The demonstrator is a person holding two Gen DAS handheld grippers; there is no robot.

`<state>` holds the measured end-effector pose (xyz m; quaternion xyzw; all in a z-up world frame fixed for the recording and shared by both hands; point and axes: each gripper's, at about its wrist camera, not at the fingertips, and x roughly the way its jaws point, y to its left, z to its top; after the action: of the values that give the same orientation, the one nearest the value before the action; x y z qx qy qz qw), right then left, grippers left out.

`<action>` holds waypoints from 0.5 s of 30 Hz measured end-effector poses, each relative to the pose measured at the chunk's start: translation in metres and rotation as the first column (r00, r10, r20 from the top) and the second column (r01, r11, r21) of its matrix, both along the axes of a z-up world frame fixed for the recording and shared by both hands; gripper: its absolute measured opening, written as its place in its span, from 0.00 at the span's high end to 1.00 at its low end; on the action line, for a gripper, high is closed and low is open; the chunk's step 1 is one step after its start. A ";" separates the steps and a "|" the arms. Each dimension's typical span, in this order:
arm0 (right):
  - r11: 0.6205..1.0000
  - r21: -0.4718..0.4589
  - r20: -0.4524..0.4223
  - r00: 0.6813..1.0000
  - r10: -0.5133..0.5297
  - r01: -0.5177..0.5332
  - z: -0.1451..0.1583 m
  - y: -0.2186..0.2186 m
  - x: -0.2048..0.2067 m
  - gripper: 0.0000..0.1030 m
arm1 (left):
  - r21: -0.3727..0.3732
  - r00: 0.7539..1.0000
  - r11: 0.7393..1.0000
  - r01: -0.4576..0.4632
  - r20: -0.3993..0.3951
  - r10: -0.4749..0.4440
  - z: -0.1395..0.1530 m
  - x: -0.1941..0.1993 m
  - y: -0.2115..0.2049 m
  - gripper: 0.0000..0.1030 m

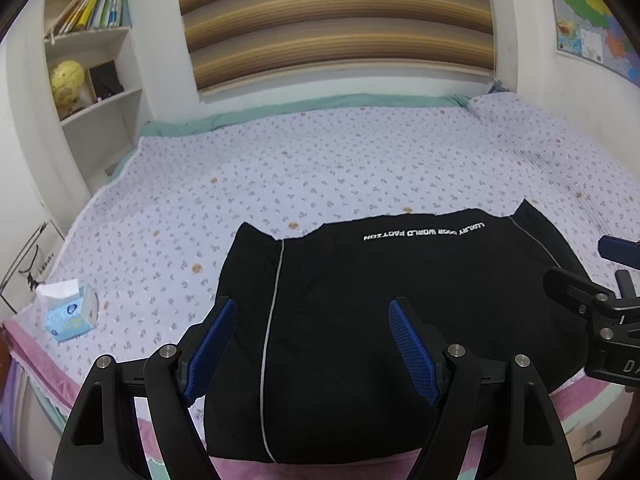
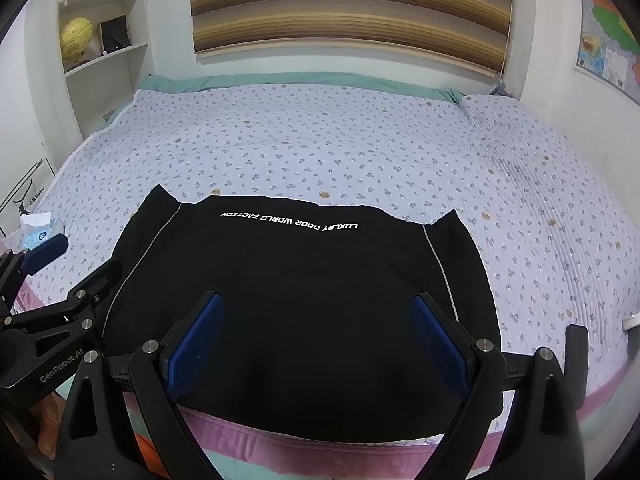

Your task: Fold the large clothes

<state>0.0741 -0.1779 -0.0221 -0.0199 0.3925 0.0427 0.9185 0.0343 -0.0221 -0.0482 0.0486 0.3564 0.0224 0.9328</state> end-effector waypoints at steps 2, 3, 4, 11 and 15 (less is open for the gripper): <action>1.000 -0.001 -0.002 1.000 -0.001 0.001 -0.001 0.000 0.000 0.07 | 0.008 1.000 1.000 -0.007 -0.007 0.007 -0.002 0.002 0.000 0.23; 1.000 -0.001 -0.002 1.000 -0.001 0.001 -0.001 0.000 0.000 0.07 | 0.008 1.000 1.000 -0.008 -0.009 0.008 -0.003 0.002 0.000 0.23; 1.000 -0.001 -0.003 1.000 0.000 0.000 -0.001 0.000 0.001 0.07 | 0.008 1.000 1.000 -0.007 -0.011 0.008 -0.004 0.003 0.000 0.23; 1.000 0.002 -0.012 1.000 0.006 -0.005 -0.004 0.000 0.005 0.07 | -0.003 1.000 1.000 -0.006 -0.030 0.006 -0.004 0.007 -0.001 0.23; 1.000 0.009 -0.013 1.000 0.011 -0.011 -0.005 -0.002 0.008 0.07 | 0.013 0.999 1.000 -0.011 -0.030 0.011 -0.004 0.008 -0.005 0.23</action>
<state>0.0821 -0.1797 -0.0268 -0.0179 0.3980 0.0498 0.9159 0.0421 -0.0267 -0.0525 0.0528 0.3708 0.0292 0.9268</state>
